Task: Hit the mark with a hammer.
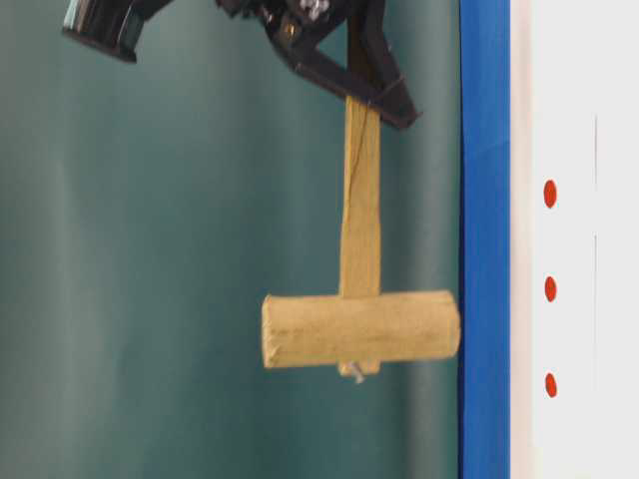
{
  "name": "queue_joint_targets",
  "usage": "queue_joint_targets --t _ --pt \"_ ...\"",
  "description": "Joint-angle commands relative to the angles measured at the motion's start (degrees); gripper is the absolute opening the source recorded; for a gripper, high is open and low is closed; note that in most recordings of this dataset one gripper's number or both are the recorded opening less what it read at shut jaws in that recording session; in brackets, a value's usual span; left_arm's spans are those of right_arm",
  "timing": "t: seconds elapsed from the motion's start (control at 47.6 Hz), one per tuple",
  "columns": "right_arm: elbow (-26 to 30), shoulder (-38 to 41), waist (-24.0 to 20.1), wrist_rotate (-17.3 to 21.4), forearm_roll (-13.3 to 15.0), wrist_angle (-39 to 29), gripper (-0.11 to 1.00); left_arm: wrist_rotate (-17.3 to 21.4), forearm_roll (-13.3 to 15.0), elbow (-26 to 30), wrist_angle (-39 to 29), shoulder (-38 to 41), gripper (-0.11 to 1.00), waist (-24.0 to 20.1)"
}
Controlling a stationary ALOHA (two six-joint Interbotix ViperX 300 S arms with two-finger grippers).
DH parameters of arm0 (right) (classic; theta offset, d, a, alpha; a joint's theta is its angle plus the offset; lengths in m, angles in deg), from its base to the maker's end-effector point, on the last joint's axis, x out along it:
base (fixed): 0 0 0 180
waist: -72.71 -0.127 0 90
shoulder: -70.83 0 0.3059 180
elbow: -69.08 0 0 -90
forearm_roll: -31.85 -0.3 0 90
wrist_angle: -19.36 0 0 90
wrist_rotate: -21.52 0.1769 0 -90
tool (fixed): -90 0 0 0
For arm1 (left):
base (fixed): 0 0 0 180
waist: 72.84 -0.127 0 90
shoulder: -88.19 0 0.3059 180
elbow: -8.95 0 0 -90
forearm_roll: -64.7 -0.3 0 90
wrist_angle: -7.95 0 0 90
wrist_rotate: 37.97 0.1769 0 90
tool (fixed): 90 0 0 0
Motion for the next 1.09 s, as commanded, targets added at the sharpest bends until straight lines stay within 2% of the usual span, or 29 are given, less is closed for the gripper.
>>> queue_joint_targets --t 0.0,0.252,0.441,0.588,0.714,0.904,1.072 --pt "-0.18 -0.97 -0.09 -0.09 0.09 0.35 0.02 -0.09 0.00 0.53 0.26 0.44 0.81 -0.09" --pt "-1.32 7.91 -0.44 0.44 -0.79 -2.46 0.02 -0.09 0.00 0.53 0.26 0.44 0.81 -0.18" --pt "-1.14 6.68 -0.53 0.35 -0.79 -2.29 0.02 -0.09 0.09 0.53 0.26 0.26 0.81 -0.09" --pt "-1.67 2.02 -0.44 0.35 -0.79 -1.14 0.02 -0.09 0.00 0.53 0.26 0.18 0.81 -0.09" --pt "-2.99 -5.36 -0.44 0.09 -0.62 -1.14 0.02 -0.09 0.00 0.53 0.26 0.09 0.81 -0.09" --pt "-7.21 -16.00 -0.44 0.00 -0.26 0.26 0.02 -0.09 0.00 0.53 0.26 0.18 0.81 -0.09" --pt "-10.72 -21.09 -0.44 -0.09 -0.35 1.76 0.02 -0.09 0.00 0.53 0.26 0.09 0.81 -0.09"
